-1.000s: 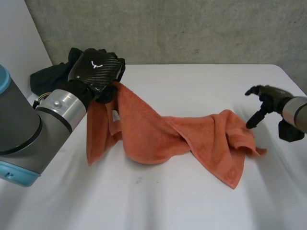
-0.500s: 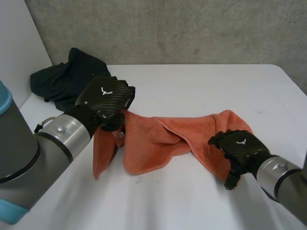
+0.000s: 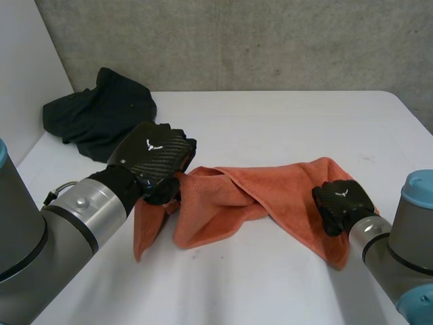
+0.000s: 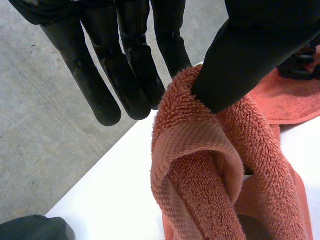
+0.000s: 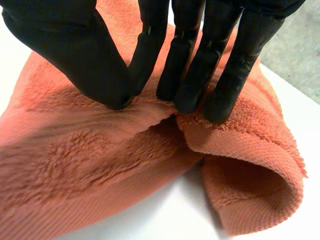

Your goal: Fold the laundry.

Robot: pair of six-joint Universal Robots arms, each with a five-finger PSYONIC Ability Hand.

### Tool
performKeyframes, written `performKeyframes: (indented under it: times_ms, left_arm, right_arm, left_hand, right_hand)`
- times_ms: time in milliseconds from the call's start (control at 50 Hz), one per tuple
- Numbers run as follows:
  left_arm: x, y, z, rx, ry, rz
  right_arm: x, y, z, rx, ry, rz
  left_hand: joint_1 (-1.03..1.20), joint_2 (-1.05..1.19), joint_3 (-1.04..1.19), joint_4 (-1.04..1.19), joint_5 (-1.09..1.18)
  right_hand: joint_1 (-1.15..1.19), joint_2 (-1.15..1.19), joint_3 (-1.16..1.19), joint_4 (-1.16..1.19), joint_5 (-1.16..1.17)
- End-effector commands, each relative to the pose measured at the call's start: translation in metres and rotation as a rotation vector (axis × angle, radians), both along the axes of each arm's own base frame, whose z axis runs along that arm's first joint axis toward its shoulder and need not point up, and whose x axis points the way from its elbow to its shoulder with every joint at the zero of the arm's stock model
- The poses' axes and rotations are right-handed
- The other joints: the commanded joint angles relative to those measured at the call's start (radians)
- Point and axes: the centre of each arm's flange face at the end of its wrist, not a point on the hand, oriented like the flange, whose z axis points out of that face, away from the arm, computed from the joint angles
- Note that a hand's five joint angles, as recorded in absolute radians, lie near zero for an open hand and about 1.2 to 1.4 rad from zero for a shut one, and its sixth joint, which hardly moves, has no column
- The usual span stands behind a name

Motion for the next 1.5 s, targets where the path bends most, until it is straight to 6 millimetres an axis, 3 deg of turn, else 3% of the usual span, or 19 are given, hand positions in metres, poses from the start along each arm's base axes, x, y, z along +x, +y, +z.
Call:
performKeyframes:
  times_ms: [20, 80, 160, 180, 200, 220, 360, 420, 560, 720, 1080, 1220, 1280, 1480, 1500]
  left_arm:
    - [-0.001, 0.015, -0.011, 0.061, -0.032, -0.034]
    - [-0.006, 0.035, -0.024, 0.121, -0.073, -0.082]
    - [-0.009, 0.046, -0.03, 0.145, -0.1, -0.11]
    - [-0.009, 0.046, -0.03, 0.147, -0.102, -0.107]
    - [-0.008, 0.045, -0.031, 0.148, -0.103, -0.101]
    - [-0.006, 0.041, -0.03, 0.145, -0.102, -0.081]
    - [0.0, 0.029, -0.027, 0.126, -0.104, -0.024]
    - [-0.001, 0.027, -0.024, 0.116, -0.097, -0.019]
    - [-0.002, 0.026, -0.021, 0.104, -0.088, -0.022]
    - [-0.003, 0.025, -0.02, 0.101, -0.084, -0.022]
    - [-0.002, 0.023, -0.02, 0.101, -0.083, -0.017]
    - [-0.001, 0.023, -0.02, 0.101, -0.083, -0.016]
    - [-0.002, 0.023, -0.02, 0.1, -0.083, -0.016]
    - [0.0, 0.022, -0.021, 0.106, -0.087, -0.01]
    - [0.0, 0.022, -0.021, 0.105, -0.086, -0.008]
  right_arm:
    - [0.003, -0.01, 0.027, -0.09, -0.027, 0.005]
    - [0.004, -0.014, 0.046, -0.142, -0.039, 0.006]
    - [0.003, -0.007, 0.049, -0.086, 0.017, 0.026]
    - [0.003, -0.004, 0.047, -0.061, 0.032, 0.033]
    - [0.002, 0.003, 0.043, -0.008, 0.048, 0.046]
    - [0.0, 0.007, 0.04, 0.022, 0.056, 0.045]
    - [0.001, 0.024, 0.029, 0.113, 0.0, 0.082]
    - [0.001, 0.031, 0.025, 0.142, -0.021, 0.079]
    - [0.002, 0.031, 0.016, 0.13, -0.045, 0.073]
    - [0.002, 0.019, 0.009, 0.06, -0.034, 0.062]
    - [0.002, 0.015, -0.003, 0.071, 0.011, 0.077]
    - [0.003, 0.011, -0.005, 0.073, 0.014, 0.079]
    - [0.004, 0.009, -0.008, 0.075, 0.027, 0.085]
    - [-0.005, -0.004, 0.0, 0.045, 0.051, 0.058]
    - [-0.01, -0.006, 0.001, 0.054, 0.051, 0.042]
  left_hand:
    - [0.269, 0.199, 0.209, 0.195, 0.249]
    - [0.269, 0.199, 0.209, 0.195, 0.249]
    - [0.269, 0.199, 0.209, 0.195, 0.249]
    - [0.269, 0.199, 0.209, 0.195, 0.249]
    - [0.269, 0.199, 0.209, 0.195, 0.249]
    - [0.269, 0.199, 0.209, 0.195, 0.249]
    - [0.269, 0.199, 0.209, 0.195, 0.249]
    - [0.269, 0.199, 0.209, 0.195, 0.249]
    - [0.269, 0.199, 0.209, 0.195, 0.249]
    - [0.269, 0.199, 0.209, 0.195, 0.249]
    - [0.269, 0.199, 0.209, 0.195, 0.249]
    - [0.269, 0.199, 0.209, 0.195, 0.249]
    - [0.269, 0.199, 0.209, 0.195, 0.249]
    - [0.269, 0.199, 0.209, 0.195, 0.249]
    - [0.269, 0.199, 0.209, 0.195, 0.249]
  right_hand:
    - [0.405, 0.23, 0.216, 0.215, 0.233]
    - [0.405, 0.23, 0.216, 0.215, 0.233]
    - [0.405, 0.23, 0.216, 0.215, 0.233]
    - [0.328, 0.153, 0.139, 0.138, 0.156]
    - [-0.129, -0.304, -0.318, -0.319, -0.301]
    - [-0.303, -0.477, -0.492, -0.493, -0.474]
    - [-0.785, -0.96, -0.974, -0.975, -0.957]
    - [-0.817, -0.991, -1.006, -1.007, -0.988]
    - [-0.777, -0.952, -0.966, -0.967, -0.949]
    - [-0.525, -0.7, -0.714, -0.715, -0.696]
    - [-0.428, -0.603, -0.617, -0.618, -0.6]
    - [-0.014, -0.189, -0.203, -0.204, -0.186]
    - [0.387, 0.213, 0.198, 0.197, 0.216]
    - [0.405, 0.23, 0.216, 0.215, 0.233]
    - [0.275, 0.1, 0.086, 0.085, 0.104]
